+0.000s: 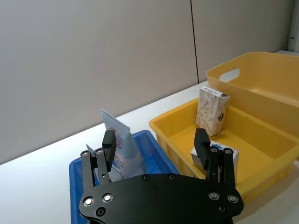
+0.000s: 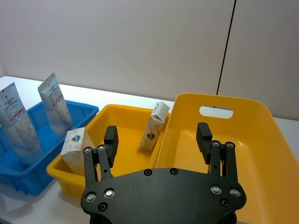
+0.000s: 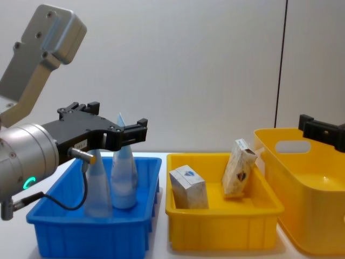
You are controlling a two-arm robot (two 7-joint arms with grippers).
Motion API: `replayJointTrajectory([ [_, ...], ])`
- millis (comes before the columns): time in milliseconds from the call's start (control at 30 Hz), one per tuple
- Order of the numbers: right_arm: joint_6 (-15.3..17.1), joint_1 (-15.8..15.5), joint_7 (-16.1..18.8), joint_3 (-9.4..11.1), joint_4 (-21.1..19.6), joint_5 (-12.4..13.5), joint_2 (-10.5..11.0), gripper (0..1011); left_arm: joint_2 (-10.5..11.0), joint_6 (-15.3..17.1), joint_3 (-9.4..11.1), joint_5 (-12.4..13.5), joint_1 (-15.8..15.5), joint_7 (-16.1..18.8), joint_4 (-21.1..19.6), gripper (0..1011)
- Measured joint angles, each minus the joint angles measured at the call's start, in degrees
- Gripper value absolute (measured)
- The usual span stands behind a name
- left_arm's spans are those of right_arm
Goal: Bimanual collaborative sorting of washing and personal care products
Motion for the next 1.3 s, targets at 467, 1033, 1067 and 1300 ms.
replayJointTrajectory([
  [467,0.0,0.0,0.0,0.0,0.0,0.0,0.0,1002,0.0,0.0,0.0,0.0,0.0,0.0,0.0,1001],
  [1033,0.0,0.0,0.0,0.0,0.0,0.0,0.0,1002,0.0,0.0,0.0,0.0,0.0,0.0,0.0,1001],
  [1067,0.0,0.0,0.0,0.0,0.0,0.0,0.0,1002,0.0,0.0,0.0,0.0,0.0,0.0,0.0,1001],
  [1300,0.0,0.0,0.0,0.0,0.0,0.0,0.0,1002,0.0,0.0,0.0,0.0,0.0,0.0,0.0,1001],
])
